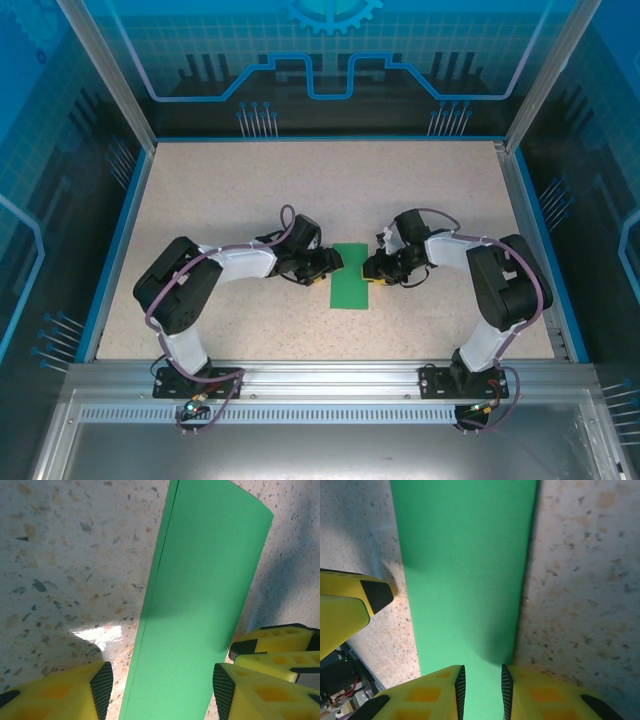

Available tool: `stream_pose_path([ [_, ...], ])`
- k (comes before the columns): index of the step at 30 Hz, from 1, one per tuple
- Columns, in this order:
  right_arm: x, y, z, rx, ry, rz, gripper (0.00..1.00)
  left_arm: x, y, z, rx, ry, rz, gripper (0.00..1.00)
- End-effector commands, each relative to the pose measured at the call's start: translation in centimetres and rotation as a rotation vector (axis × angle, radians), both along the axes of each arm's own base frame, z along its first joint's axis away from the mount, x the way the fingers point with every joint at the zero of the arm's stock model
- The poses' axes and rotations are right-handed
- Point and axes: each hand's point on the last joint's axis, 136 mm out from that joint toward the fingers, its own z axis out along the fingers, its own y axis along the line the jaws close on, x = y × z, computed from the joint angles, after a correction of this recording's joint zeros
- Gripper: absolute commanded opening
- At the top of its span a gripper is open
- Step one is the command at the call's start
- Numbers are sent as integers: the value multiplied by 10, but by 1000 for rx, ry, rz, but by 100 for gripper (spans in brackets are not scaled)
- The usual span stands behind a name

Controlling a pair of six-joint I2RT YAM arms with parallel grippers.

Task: Fold a paper plane with a square sheet of paper (pick it up from the middle)
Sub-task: Fold the triangle a second time at the center of the table.

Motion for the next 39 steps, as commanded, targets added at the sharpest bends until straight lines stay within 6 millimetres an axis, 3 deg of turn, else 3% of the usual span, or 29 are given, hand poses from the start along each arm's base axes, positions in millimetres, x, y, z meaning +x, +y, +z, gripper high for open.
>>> stream_pose_path([
  [1,-8,-3,-10,-28,17,10,28,4,-7,3,-24,12,-15,59],
  [9,-11,-8,-14,-18,28,-5,25,4,-13,3,-44,18,-34,59],
  [16,-1,-6,12,13,-40,-23,26,3,-12,3,-40,19,-35,58],
  [20,0,2,17,41,-56,-17,25,2,-11,1,-33,25,-34,58],
  [26,-1,8,6,55,-20,-3,24,2,-12,2,-34,24,-37,58],
  [32,-7,1,-16,7,21,-10,23,0,-12,1,-31,25,-39,58],
  [39,-13,-9,-25,-12,35,-27,22,0,-15,2,-33,26,-48,58],
])
